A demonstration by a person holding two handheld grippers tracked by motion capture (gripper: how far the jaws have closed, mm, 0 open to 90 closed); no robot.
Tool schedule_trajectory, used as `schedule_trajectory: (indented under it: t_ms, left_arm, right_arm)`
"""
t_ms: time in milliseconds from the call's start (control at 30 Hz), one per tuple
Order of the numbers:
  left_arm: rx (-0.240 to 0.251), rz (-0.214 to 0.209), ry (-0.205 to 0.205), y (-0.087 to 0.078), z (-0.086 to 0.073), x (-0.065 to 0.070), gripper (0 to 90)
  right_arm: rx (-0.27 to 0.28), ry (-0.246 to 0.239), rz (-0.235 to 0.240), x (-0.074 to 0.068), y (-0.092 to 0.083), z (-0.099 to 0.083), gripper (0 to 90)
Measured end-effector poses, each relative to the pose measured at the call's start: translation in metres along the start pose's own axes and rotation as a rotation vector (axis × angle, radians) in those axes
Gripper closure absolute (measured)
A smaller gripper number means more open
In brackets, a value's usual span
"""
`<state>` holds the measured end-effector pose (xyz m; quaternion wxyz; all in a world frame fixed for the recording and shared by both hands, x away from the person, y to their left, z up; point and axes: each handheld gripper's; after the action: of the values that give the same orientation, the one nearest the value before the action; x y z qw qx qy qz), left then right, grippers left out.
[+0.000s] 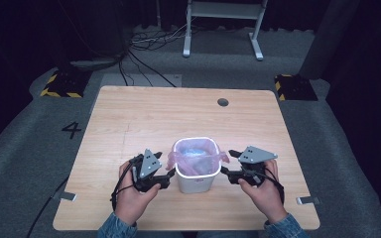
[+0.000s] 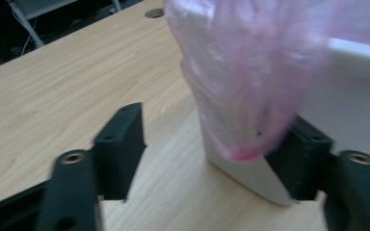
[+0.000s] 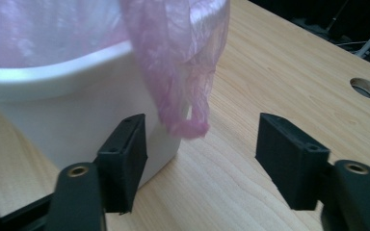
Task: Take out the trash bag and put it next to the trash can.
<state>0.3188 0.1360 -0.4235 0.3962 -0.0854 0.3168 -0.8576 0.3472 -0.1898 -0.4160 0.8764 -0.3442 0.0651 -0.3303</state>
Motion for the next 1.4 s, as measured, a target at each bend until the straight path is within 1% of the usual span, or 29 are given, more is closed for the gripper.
schedule_trajectory:
  t_ms: [33,67,100,133,167,200,233,267,300,367,433,500,567,633,667,733,800,833,867,933,1000,1067,1133,1167,1200,1300,1333,1400]
  left_arm:
    - [-0.002,0.004,0.004,0.002,0.001,-0.002,40.4]
    - [-0.005,0.000,0.002,0.003,0.003,-0.003,50.4]
    - [-0.005,-0.004,-0.004,0.003,0.005,-0.005,60.4]
    - [-0.001,-0.001,0.001,0.003,0.006,-0.006,65.7]
    - [-0.009,0.003,0.008,0.002,0.009,-0.007,73.3]
    - [-0.010,0.016,0.021,0.001,0.011,-0.008,78.9]
    - [-0.005,0.022,0.022,0.000,0.014,-0.008,83.1]
    - [0.006,0.031,0.025,-0.002,0.016,-0.010,85.4]
    - [0.019,0.042,0.025,-0.004,0.019,-0.011,86.1]
    - [0.061,0.058,0.025,-0.009,0.024,-0.012,86.9]
    - [0.105,0.071,0.032,-0.014,0.030,-0.011,87.4]
    - [0.143,0.085,0.050,-0.020,0.035,-0.009,87.5]
    - [0.178,0.096,0.064,-0.025,0.038,-0.005,87.5]
    - [0.208,0.090,0.074,-0.029,0.039,-0.003,87.6]
    - [0.221,0.088,0.084,-0.031,0.039,-0.001,87.5]
    - [0.229,0.085,0.096,-0.035,0.038,0.002,87.5]
    - [0.236,0.096,0.118,-0.039,0.036,0.004,87.2]
    - [0.238,0.097,0.121,-0.040,0.035,0.005,86.8]
    - [0.234,0.089,0.120,-0.040,0.034,0.004,86.4]
    - [0.219,0.081,0.108,-0.037,0.033,0.002,86.4]
    - [0.209,0.082,0.100,-0.034,0.034,0.001,86.2]
    - [0.192,0.082,0.096,-0.028,0.035,-0.002,85.1]
    - [0.157,0.095,0.089,-0.020,0.036,-0.006,84.8]
    - [0.139,0.095,0.088,-0.016,0.036,-0.008,84.9]
    - [0.127,0.093,0.082,-0.013,0.035,-0.009,84.9]
    - [0.105,0.083,0.069,-0.007,0.035,-0.012,84.1]
    - [0.099,0.075,0.063,-0.005,0.034,-0.012,83.2]
    - [0.084,0.070,0.059,-0.001,0.033,-0.013,82.5]
  right_arm:
    - [-0.006,0.003,0.003,0.001,0.003,0.001,43.2]
    - [-0.005,0.004,0.010,0.002,0.005,0.003,55.5]
    - [-0.008,0.006,0.027,0.003,0.005,0.005,64.0]
    - [-0.009,0.014,0.035,0.004,0.005,0.008,69.4]
    - [-0.006,0.015,0.033,0.005,0.005,0.011,76.9]
    - [-0.007,0.019,0.027,0.006,0.005,0.014,79.7]
    - [-0.001,0.020,0.020,0.008,0.004,0.017,83.3]
    - [0.002,0.023,0.012,0.009,0.004,0.020,84.6]
    - [0.014,0.021,0.001,0.010,0.003,0.024,85.4]
    - [0.037,0.013,-0.016,0.010,0.000,0.029,86.0]
    - [0.067,-0.006,-0.046,0.009,-0.005,0.035,86.7]
    - [0.100,-0.012,-0.074,0.008,-0.010,0.038,87.2]
    - [0.136,-0.013,-0.092,0.008,-0.017,0.040,87.4]
    - [0.177,-0.022,-0.109,0.007,-0.024,0.041,87.5]
    - [0.199,-0.033,-0.111,0.005,-0.027,0.041,87.5]
    - [0.225,-0.045,-0.118,0.002,-0.034,0.040,87.5]
    - [0.253,-0.064,-0.123,-0.003,-0.042,0.038,87.5]
    - [0.266,-0.075,-0.128,-0.005,-0.045,0.037,87.4]
    - [0.275,-0.084,-0.133,-0.006,-0.047,0.035,87.1]
    - [0.272,-0.079,-0.140,-0.005,-0.047,0.034,86.5]
    - [0.267,-0.061,-0.146,-0.002,-0.046,0.033,86.1]
    - [0.261,-0.051,-0.148,0.001,-0.044,0.035,83.0]
    - [0.241,-0.037,-0.156,0.004,-0.038,0.037,75.3]
    - [0.229,-0.034,-0.164,0.005,-0.035,0.037,68.3]
    - [0.206,-0.031,-0.171,0.007,-0.031,0.037,60.6]
    - [0.125,-0.018,-0.162,0.014,-0.019,0.035,47.5]
    - [0.093,-0.013,-0.156,0.015,-0.014,0.034,47.1]
    - [0.062,-0.006,-0.138,0.017,-0.009,0.031,49.2]
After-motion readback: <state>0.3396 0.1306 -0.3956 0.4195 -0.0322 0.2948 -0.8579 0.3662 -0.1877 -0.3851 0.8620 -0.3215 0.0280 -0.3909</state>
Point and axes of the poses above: each handheld gripper's, and its own axes: y roughly forward along the jaws, z roughly out of its top, x roughly to its right, and after that the axes turned 7 degrees about -x, right-handed
